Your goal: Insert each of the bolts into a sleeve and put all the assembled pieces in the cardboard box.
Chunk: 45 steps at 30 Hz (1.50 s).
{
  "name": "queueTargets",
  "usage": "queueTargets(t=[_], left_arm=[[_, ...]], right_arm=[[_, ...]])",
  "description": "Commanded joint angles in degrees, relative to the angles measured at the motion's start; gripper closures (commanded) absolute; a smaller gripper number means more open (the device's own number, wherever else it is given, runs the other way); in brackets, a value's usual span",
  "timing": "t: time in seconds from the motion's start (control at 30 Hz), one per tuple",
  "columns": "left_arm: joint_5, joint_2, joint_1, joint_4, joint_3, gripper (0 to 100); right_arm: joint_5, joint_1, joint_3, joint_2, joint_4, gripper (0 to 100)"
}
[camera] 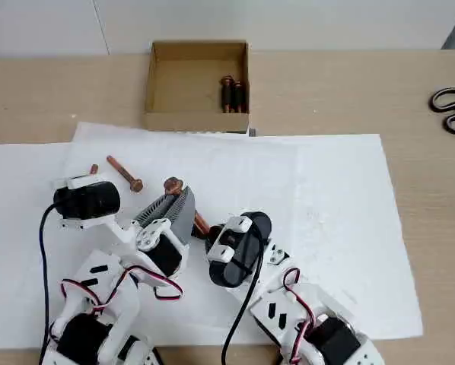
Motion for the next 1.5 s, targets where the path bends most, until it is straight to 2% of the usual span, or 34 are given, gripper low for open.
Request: queueTargets(t=[0.0, 0.2, 0.6, 0.87, 1.0, 1.17, 1.33, 1.4, 1.47], left_arm=[[0.18, -0.62, 0.62, -2.90, -0.22, 99], [0.18, -0.62, 3.96, -3.25, 1.19, 99], [0.09, -0.79, 5.36, -2.81, 4.35, 99], [-1.49, -0.88, 13.45, 5.71, 3.82, 99], [-4.84, -0.88, 14.95, 8.79, 4.00, 99], [-5.27, -0.88, 17.49, 13.63, 4.35, 99], [-7.74, -0.88, 17.49, 13.71, 4.35, 99], [-8.00, -0.88, 17.49, 13.71, 4.26, 95], [-8.00, -0.88, 17.49, 13.80, 4.26, 86]], right_arm=[[-0.70, 0.57, -0.53, -0.04, -0.31, 99.6], [-0.70, 0.40, -0.53, -0.22, -0.31, 99.6], [-0.44, 0.40, -0.79, -0.40, -0.31, 99.6], [-0.44, 0.57, -0.79, -0.40, -0.31, 99.6], [-0.44, 0.57, -0.79, -0.40, -0.31, 99.6], [-0.44, 0.57, -0.79, -0.40, -0.31, 99.6], [-0.35, 0.57, -0.79, -0.40, -0.31, 99.6], [-0.35, 0.57, -0.79, -0.40, -0.31, 99.6], [-0.35, 0.57, -0.79, -0.40, -0.31, 99.6]])
